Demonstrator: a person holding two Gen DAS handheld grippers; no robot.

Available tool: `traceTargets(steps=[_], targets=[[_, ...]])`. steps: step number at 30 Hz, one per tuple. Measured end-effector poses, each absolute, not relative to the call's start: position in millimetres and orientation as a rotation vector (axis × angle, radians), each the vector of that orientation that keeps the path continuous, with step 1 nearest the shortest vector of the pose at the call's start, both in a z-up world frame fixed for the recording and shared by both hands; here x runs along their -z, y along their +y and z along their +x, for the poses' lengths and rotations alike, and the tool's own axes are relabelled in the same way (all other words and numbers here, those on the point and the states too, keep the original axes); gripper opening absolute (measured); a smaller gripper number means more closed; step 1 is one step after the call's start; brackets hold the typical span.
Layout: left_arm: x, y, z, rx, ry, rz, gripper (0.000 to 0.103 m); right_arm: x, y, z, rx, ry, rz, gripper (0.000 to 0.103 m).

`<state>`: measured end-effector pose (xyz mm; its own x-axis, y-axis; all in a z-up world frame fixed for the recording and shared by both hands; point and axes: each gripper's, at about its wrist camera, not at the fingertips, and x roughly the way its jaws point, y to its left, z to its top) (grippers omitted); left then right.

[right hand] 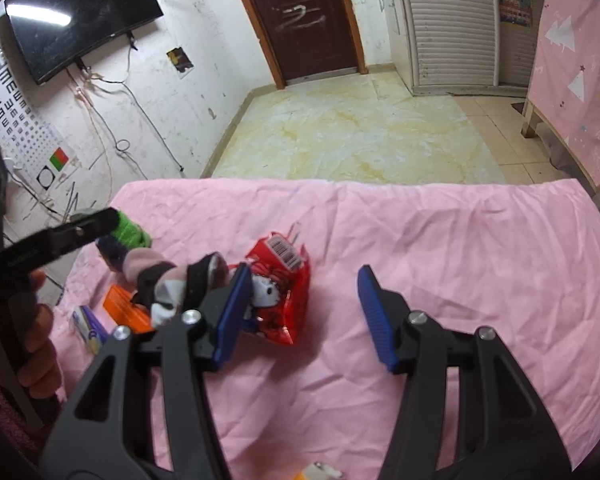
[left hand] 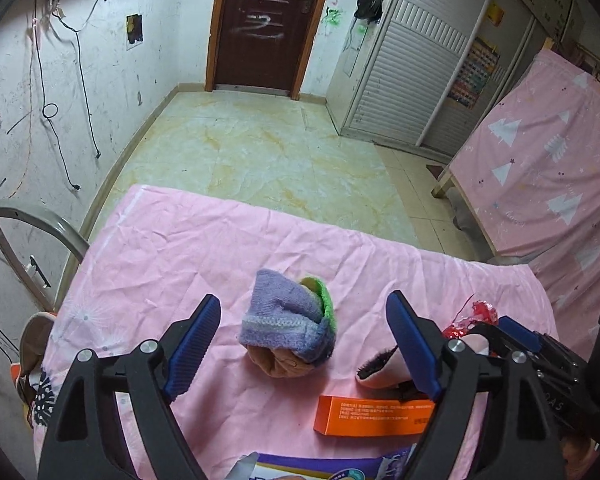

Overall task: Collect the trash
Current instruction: 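Grasp the purple knit sock bundle with the left tool while the right tool grasps the red snack packet, then carry sock bundle and red packet to the yellow bin and release both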

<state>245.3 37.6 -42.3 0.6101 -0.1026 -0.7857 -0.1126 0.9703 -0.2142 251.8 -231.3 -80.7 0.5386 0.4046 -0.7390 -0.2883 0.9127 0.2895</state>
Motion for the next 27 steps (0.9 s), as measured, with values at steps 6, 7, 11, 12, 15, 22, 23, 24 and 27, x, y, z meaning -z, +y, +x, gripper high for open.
traceTargets(steps=[6, 7, 11, 12, 15, 22, 23, 24, 27], targets=[[58, 32, 253, 0.018, 0.969, -0.244, 0.075, 81, -222, 251, -0.46, 0.914, 0.132, 0.053], [60, 31, 253, 0.022, 0.976, -0.246, 0.075, 81, -222, 251, -0.467, 0.915, 0.136, 0.053], [67, 32, 251, 0.025, 0.991, -0.263, 0.051, 82, -222, 250, -0.494, 0.918, 0.154, 0.053], [68, 32, 250, 0.018, 0.992, -0.261, 0.042, 82, -221, 249, -0.507, 0.92, 0.16, 0.053], [71, 33, 246, -0.005, 0.988, -0.244, 0.026, 81, -218, 247, -0.541, 0.922, 0.159, 0.035], [57, 25, 232, 0.007, 0.931, -0.216, 0.011, 72, -212, 231, -0.542, 0.886, 0.127, 0.019], [53, 23, 228, 0.008, 0.918, -0.212, 0.011, 70, -214, 227, -0.532, 0.874, 0.129, 0.019], [50, 21, 224, 0.012, 0.907, -0.208, 0.011, 68, -216, 225, -0.526, 0.866, 0.132, 0.019], [42, 19, 214, 0.008, 0.887, -0.196, 0.011, 58, -227, 212, -0.497, 0.827, 0.14, 0.019]])
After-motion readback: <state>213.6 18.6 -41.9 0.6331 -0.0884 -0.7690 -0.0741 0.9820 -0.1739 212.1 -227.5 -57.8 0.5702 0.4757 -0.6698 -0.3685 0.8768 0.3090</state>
